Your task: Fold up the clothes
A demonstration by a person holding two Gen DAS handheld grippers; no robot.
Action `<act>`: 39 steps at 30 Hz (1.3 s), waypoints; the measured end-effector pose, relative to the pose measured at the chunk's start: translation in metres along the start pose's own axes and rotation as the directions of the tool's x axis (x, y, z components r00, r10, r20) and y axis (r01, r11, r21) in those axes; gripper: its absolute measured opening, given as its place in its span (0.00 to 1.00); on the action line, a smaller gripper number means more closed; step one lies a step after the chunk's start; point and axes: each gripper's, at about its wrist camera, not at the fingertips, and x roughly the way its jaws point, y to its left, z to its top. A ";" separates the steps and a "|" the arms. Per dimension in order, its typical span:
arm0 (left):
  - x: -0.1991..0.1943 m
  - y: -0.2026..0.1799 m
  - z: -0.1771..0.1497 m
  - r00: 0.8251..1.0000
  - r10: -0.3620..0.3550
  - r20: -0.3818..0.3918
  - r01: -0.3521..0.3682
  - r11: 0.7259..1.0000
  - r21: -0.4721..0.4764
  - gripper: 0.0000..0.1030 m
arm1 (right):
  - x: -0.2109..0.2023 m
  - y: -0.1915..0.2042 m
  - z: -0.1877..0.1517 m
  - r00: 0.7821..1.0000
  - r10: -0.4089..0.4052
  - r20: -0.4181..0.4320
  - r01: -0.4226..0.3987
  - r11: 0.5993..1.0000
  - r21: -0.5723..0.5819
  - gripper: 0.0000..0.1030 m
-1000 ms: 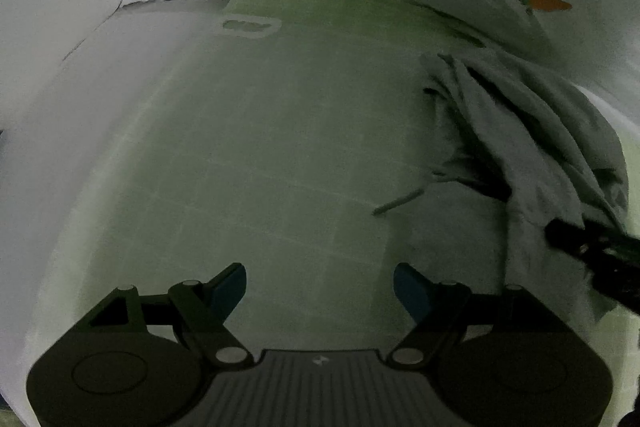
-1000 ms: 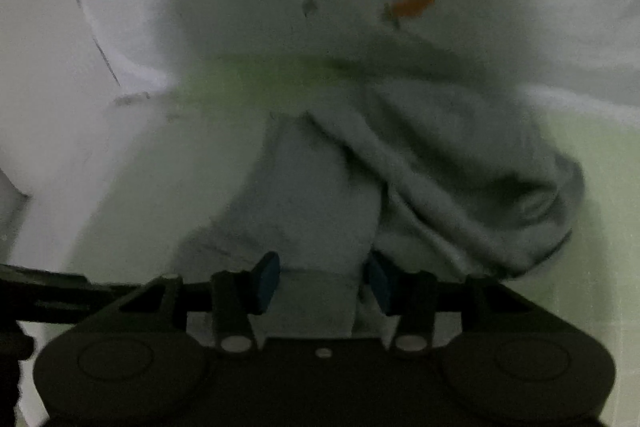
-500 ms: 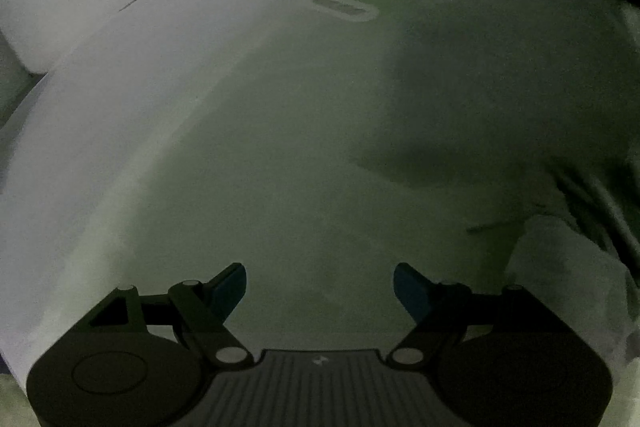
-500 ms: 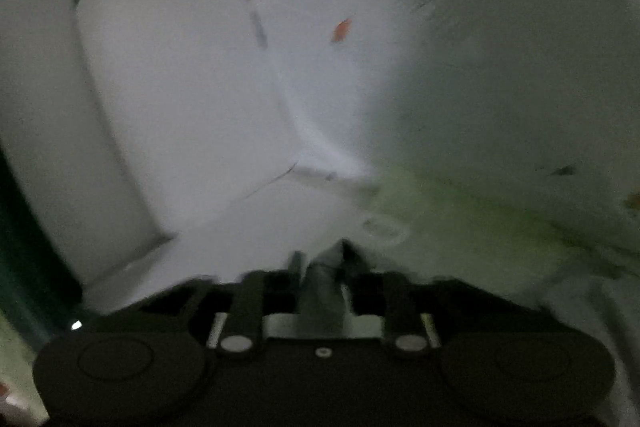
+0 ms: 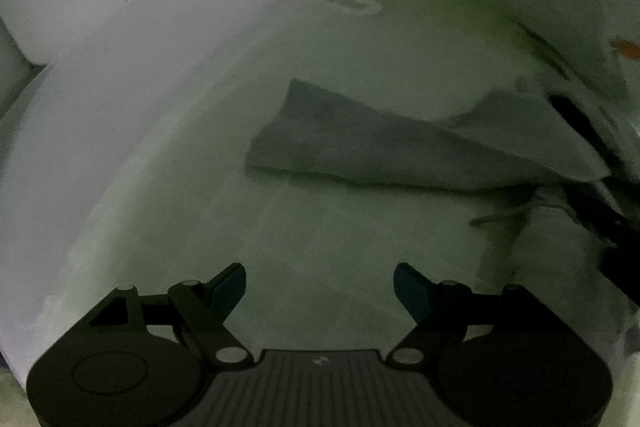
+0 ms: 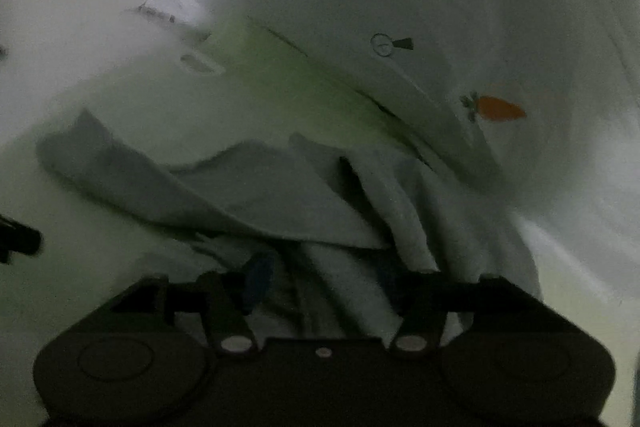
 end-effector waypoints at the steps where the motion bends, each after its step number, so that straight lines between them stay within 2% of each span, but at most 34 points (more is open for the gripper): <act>1: -0.002 -0.001 -0.003 1.000 -0.004 0.005 0.004 1.000 0.010 0.80 | 0.006 0.003 0.003 1.000 0.006 0.002 -0.006 1.000 -0.029 0.64; 4: -0.001 -0.007 -0.005 1.000 0.006 -0.014 -0.006 1.000 0.030 0.80 | 0.020 0.015 0.013 0.999 0.032 0.010 -0.031 0.992 -0.125 0.70; 5: 0.001 -0.009 -0.004 1.000 0.010 -0.024 -0.009 0.999 0.036 0.80 | 0.013 0.009 0.009 0.999 0.032 0.022 -0.030 0.995 -0.095 0.68; 7: 0.002 -0.013 -0.001 1.000 0.009 -0.029 -0.007 0.999 0.050 0.80 | 0.000 -0.003 0.002 0.998 0.030 0.047 -0.029 0.999 -0.036 0.51; 8: 0.002 -0.015 0.001 0.999 0.008 -0.031 -0.007 0.998 0.057 0.80 | -0.007 -0.009 -0.001 0.998 0.029 0.059 -0.029 1.000 -0.006 0.30; 9: -0.001 -0.017 0.003 1.000 0.010 -0.021 -0.008 0.998 0.063 0.80 | -0.014 -0.015 -0.005 0.997 0.027 0.072 -0.029 0.999 0.023 0.18; 11: -0.008 -0.021 0.006 1.000 0.012 0.002 -0.012 0.997 0.074 0.80 | -0.028 -0.027 -0.012 0.995 0.022 0.096 -0.030 0.996 0.083 0.09; 18: -0.028 -0.037 0.000 0.999 0.001 0.053 -0.004 0.998 0.065 0.80 | -0.076 -0.070 -0.037 0.984 -0.005 0.177 -0.046 0.957 0.285 0.07; 20: -0.033 -0.042 -0.010 0.998 -0.011 0.057 0.007 0.998 0.066 0.80 | -0.092 -0.095 -0.061 0.986 -0.051 0.158 -0.009 0.935 0.356 0.07; 23: -0.037 -0.049 -0.026 0.999 -0.020 0.046 0.016 0.996 0.087 0.80 | -0.113 -0.140 -0.118 0.984 -0.173 0.045 0.132 0.874 0.468 0.07; 25: -0.038 -0.055 -0.037 0.999 -0.023 0.037 0.019 0.994 0.105 0.80 | -0.126 -0.174 -0.161 0.965 -0.259 -0.045 0.242 0.804 0.543 0.07; 26: -0.039 -0.056 -0.041 0.999 -0.025 0.035 0.021 0.994 0.109 0.80 | -0.132 -0.191 -0.181 0.951 -0.297 -0.090 0.291 0.755 0.588 0.05; 27: -0.040 -0.058 -0.044 0.999 -0.027 0.034 0.023 0.993 0.113 0.80 | -0.139 -0.207 -0.199 0.929 -0.344 -0.136 0.350 0.700 0.622 0.05; 28: -0.041 -0.060 -0.047 0.999 -0.029 0.032 0.025 0.993 0.117 0.80 | -0.147 -0.219 -0.213 0.898 -0.399 -0.184 0.418 0.647 0.638 0.05; 30: -0.045 -0.063 -0.053 0.999 -0.033 0.034 0.028 0.992 0.122 0.80 | -0.158 -0.240 -0.237 0.819 -0.486 -0.305 0.552 0.523 0.649 0.04; 31: -0.047 -0.063 -0.055 0.999 -0.034 0.038 0.030 0.992 0.123 0.80 | -0.159 -0.248 -0.244 0.808 -0.476 -0.348 0.572 0.489 0.659 0.05; 32: -0.048 -0.063 -0.058 0.998 -0.036 0.041 0.031 0.992 0.123 0.80 | -0.158 -0.251 -0.249 0.809 -0.452 -0.375 0.573 0.465 0.675 0.09; 33: -0.049 -0.062 -0.060 0.998 -0.037 0.044 0.031 0.992 0.120 0.80 | -0.156 -0.253 -0.252 0.812 -0.431 -0.394 0.572 0.446 0.689 0.18; 34: -0.050 -0.061 -0.062 0.998 -0.038 0.046 0.032 0.993 0.117 0.80 | -0.155 -0.248 -0.250 0.820 -0.419 -0.391 0.561 0.449 0.696 0.25; 35: -0.051 -0.060 -0.062 0.998 -0.038 0.049 0.032 0.993 0.111 0.80 | -0.152 -0.238 -0.245 0.838 -0.400 -0.371 0.535 0.469 0.703 0.41; 36: -0.052 -0.060 -0.063 0.998 -0.036 0.053 0.031 0.994 0.102 0.80 | -0.147 -0.226 -0.236 0.864 -0.377 -0.334 0.493 0.497 0.714 0.46; 38: -0.054 -0.056 -0.063 0.998 -0.034 0.060 0.029 0.996 0.088 0.80 | -0.131 -0.199 -0.214 0.919 -0.302 -0.253 0.386 0.557 0.735 0.46; 39: -0.055 -0.054 -0.064 0.997 -0.033 0.064 0.027 0.996 0.082 0.80 | -0.122 -0.184 -0.202 0.945 -0.244 -0.217 0.322 0.574 0.753 0.46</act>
